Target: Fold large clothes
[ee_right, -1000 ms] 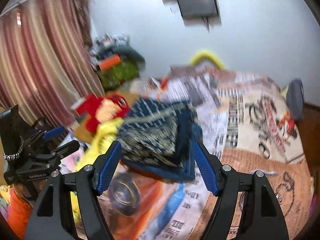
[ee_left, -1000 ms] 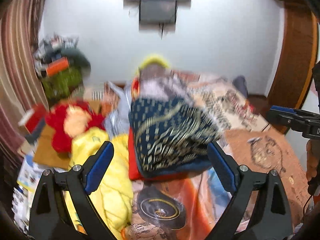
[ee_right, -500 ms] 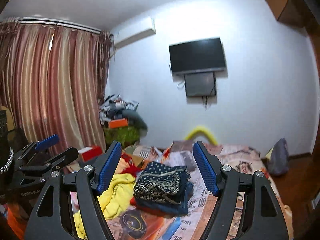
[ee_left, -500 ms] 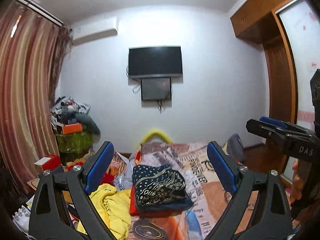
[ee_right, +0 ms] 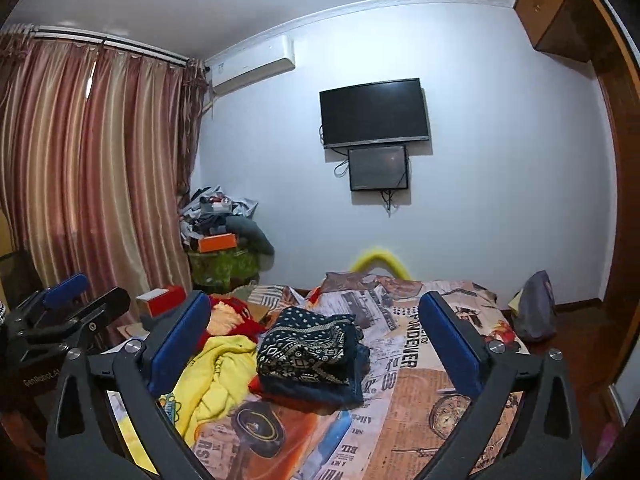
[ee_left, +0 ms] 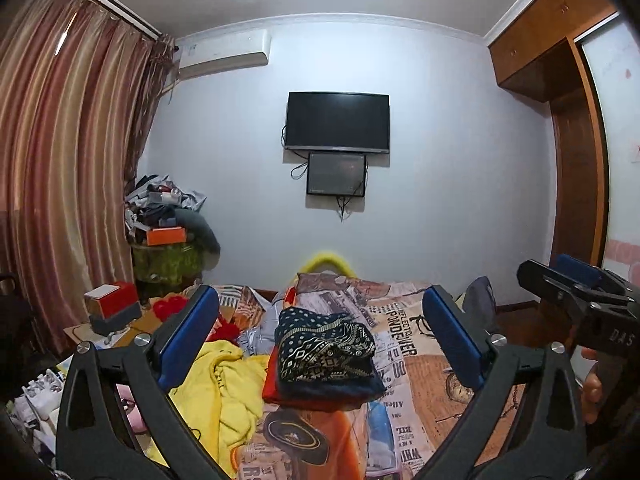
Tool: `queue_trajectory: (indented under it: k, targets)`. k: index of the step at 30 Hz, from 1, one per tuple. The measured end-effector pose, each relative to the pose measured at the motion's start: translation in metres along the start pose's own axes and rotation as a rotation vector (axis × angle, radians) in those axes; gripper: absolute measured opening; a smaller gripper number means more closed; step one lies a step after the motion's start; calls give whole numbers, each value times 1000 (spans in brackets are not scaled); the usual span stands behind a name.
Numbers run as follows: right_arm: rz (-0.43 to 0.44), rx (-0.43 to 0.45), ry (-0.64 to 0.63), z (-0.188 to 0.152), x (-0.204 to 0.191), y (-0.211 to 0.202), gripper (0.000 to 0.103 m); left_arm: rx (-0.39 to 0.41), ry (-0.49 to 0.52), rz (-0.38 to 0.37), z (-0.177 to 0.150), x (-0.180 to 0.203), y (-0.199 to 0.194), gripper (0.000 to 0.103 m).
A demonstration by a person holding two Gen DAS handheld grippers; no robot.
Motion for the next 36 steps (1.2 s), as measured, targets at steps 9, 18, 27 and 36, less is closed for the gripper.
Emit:
queue_trajectory:
  k: [9, 18, 27, 36]
  targets:
    - [-15, -15, 1, -8, 3, -6, 103, -15, 11, 4, -5, 4, 1, 102]
    - [-22, -34, 5, -13, 5, -8, 103, -27, 8, 2, -10, 5, 6, 103]
    - [-21, -46, -4, -13, 4, -10, 103, -45, -7, 4, -14, 1, 11, 103]
    - [-16, -53, -1, -11, 4, -13, 103, -53, -12, 7, -15, 0, 12, 103]
Point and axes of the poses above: each gripper's, at about its wrist camera, not at the fingertips, and y roughly the way its jaws point, x to its right, z to its top, the point moved 3 cm from there along y, roughly the way its jaws point, and after that the axes turned 3 degrees about -y, right-handed, at the moved point
